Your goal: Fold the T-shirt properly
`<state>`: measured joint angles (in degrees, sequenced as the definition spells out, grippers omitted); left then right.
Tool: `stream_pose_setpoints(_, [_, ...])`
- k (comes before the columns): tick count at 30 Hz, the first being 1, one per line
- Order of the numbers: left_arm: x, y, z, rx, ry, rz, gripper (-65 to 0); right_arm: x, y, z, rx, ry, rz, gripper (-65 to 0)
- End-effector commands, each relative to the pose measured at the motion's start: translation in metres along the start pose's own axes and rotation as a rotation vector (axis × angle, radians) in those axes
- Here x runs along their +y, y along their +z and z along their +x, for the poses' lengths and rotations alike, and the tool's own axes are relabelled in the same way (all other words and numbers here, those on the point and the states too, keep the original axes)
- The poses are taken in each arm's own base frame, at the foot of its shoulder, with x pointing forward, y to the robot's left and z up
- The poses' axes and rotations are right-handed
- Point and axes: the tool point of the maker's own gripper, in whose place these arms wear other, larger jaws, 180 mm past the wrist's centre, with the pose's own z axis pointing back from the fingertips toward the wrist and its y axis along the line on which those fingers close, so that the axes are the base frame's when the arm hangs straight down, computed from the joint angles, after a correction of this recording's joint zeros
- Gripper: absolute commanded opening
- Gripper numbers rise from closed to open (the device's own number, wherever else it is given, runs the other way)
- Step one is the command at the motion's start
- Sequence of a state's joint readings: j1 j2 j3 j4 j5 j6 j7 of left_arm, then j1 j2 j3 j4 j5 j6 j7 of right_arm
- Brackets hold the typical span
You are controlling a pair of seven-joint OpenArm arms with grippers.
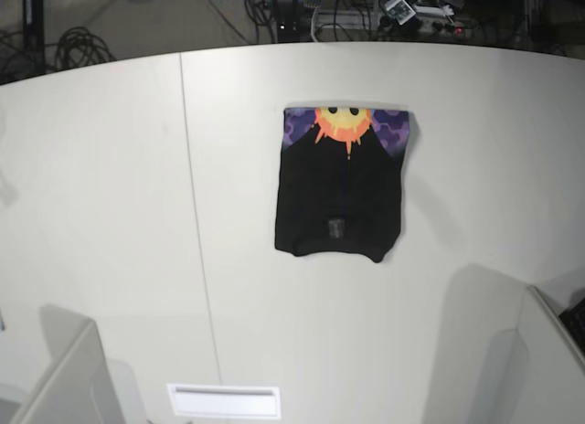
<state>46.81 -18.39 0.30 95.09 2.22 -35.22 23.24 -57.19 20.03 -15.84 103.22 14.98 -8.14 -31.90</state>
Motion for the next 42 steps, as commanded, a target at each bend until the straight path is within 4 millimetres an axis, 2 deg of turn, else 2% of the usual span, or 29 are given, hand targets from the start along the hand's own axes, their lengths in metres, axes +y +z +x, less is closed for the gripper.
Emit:
stream_pose_setpoints(1, [-0.009, -0.004, -0.007, 0.010, 0.016, -0.024, -65.0, -0.003, -0.003, -0.006, 0.016, 0.012, -0.007, -65.0])
stream_pose_setpoints(4, [-0.023, -0.023, -0.032, 0.082, 0.052, -0.059, -65.0, -0.013, -0.023, -0.020, 0.074, 0.026, -0.030, -65.0])
stream_pose_setpoints(6, [-0.028, -0.037, -0.048, 0.129, 0.091, -0.061, -65.0, -0.027, -0.037, -0.029, 0.117, 0.050, -0.060, -65.0])
stream_pose_setpoints(8, [-0.030, -0.053, -0.061, 0.171, 0.153, -0.043, -65.0, -0.035, -0.055, -0.031, 0.139, 0.094, -0.070, -65.0])
stream_pose_setpoints(10, [-0.035, -0.067, -0.068, 0.197, 0.204, -0.039, -65.0, -0.041, -0.070, -0.030, 0.131, 0.140, -0.078, -65.0])
stream_pose_setpoints(16, [-0.060, -0.109, -0.067, 0.191, 0.328, -0.088, -65.0, -0.055, -0.114, -0.030, 0.131, 0.285, -0.100, -65.0])
stream_pose_setpoints(18, [-0.062, -0.119, -0.071, 0.182, 0.369, -0.094, -65.0, -0.049, -0.131, -0.030, 0.119, 0.316, -0.073, -65.0])
stream_pose_setpoints(20, [-0.064, -0.127, -0.079, 0.183, 0.405, -0.100, -65.0, -0.049, -0.144, -0.040, 0.130, 0.302, -0.036, -65.0])
stream_pose_setpoints(21, [-0.064, -0.131, -0.086, 0.185, 0.429, -0.098, -65.0, -0.042, -0.151, -0.043, 0.129, 0.277, -0.004, -65.0])
stream_pose_setpoints(26, [-0.046, -0.136, -0.108, 0.139, 0.548, -0.044, -65.0, -0.020, -0.167, -0.061, 0.090, 0.092, 0.083, -65.0])
stream_pose_setpoints(31, [-0.024, -0.132, -0.103, 0.035, 0.563, 0.016, -65.0, -0.007, -0.172, -0.047, 0.000, -0.034, 0.068, -65.0])
stream_pose_setpoints(34, [-0.020, -0.131, -0.101, 0.022, 0.561, 0.023, -65.0, 0.001, -0.174, -0.043, -0.013, -0.087, 0.069, -65.0])
stream_pose_setpoints(38, [-0.017, -0.130, -0.103, 0.019, 0.559, 0.029, -65.0, 0.001, -0.174, -0.042, -0.016, -0.121, 0.060, -65.0])
stream_pose_setpoints(40, [-0.005, -0.123, -0.112, 0.029, 0.549, 0.051, -65.0, -0.002, -0.173, -0.042, -0.020, -0.154, 0.048, -65.0])
stream_pose_setpoints(42, [0.002, -0.122, -0.111, 0.024, 0.542, 0.060, -65.0, -0.005, -0.173, -0.042, -0.024, -0.187, 0.036, -65.0])
